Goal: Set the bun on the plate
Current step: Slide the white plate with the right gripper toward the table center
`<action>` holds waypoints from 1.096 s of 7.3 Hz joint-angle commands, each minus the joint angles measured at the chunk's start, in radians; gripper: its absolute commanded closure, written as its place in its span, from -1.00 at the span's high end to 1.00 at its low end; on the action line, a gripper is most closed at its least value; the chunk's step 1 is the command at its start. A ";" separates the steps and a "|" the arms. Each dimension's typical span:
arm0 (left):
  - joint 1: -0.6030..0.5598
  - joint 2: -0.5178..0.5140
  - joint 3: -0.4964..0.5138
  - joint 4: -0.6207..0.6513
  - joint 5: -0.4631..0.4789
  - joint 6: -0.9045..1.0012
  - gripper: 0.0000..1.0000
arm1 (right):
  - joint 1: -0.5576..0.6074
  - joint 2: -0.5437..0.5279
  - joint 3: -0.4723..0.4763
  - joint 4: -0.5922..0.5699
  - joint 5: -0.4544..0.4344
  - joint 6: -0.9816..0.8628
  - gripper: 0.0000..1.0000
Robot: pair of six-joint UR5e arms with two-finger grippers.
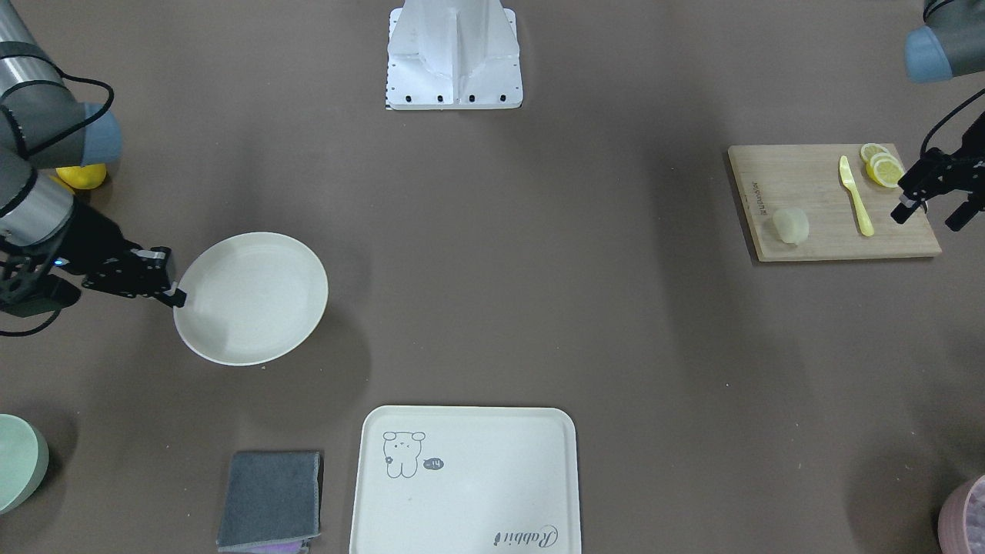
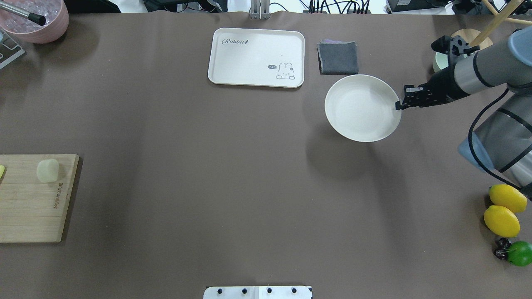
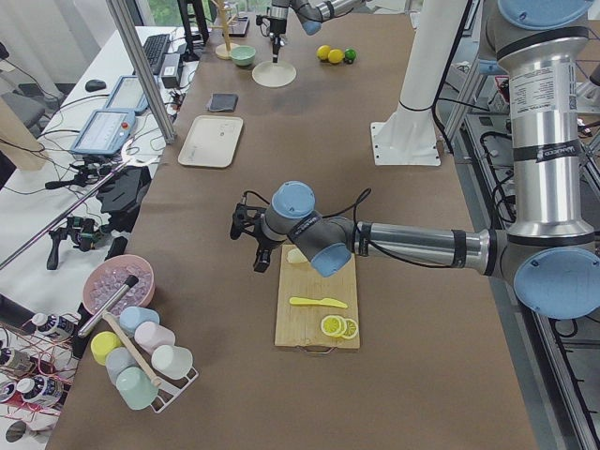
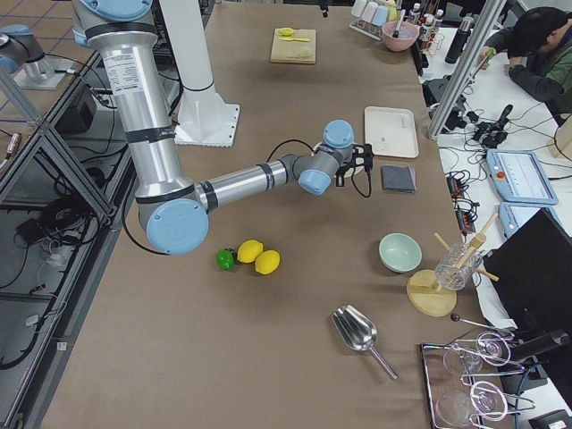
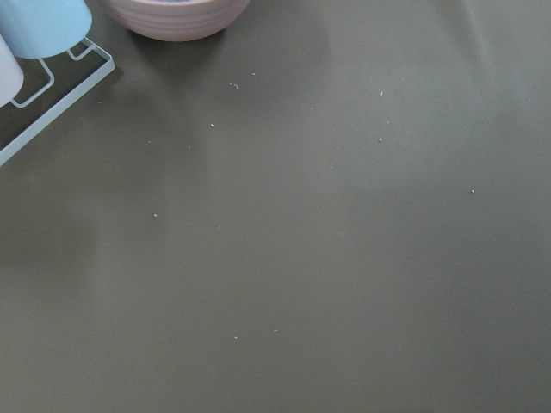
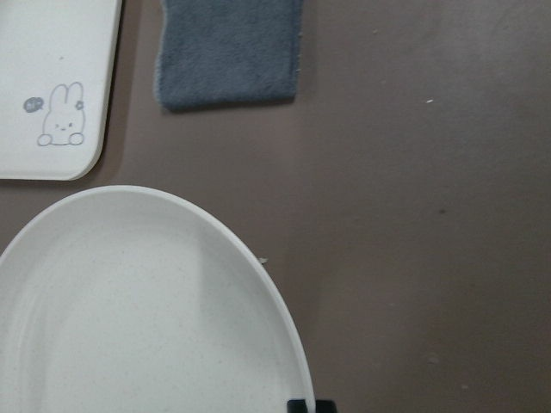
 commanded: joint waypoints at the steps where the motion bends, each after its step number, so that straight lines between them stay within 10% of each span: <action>1: 0.116 -0.035 -0.018 -0.013 0.083 -0.162 0.97 | -0.145 0.152 0.022 -0.173 -0.161 0.103 -1.00; 8: 0.210 -0.039 -0.029 -0.015 0.146 -0.219 0.97 | -0.415 0.319 -0.006 -0.295 -0.413 0.287 -1.00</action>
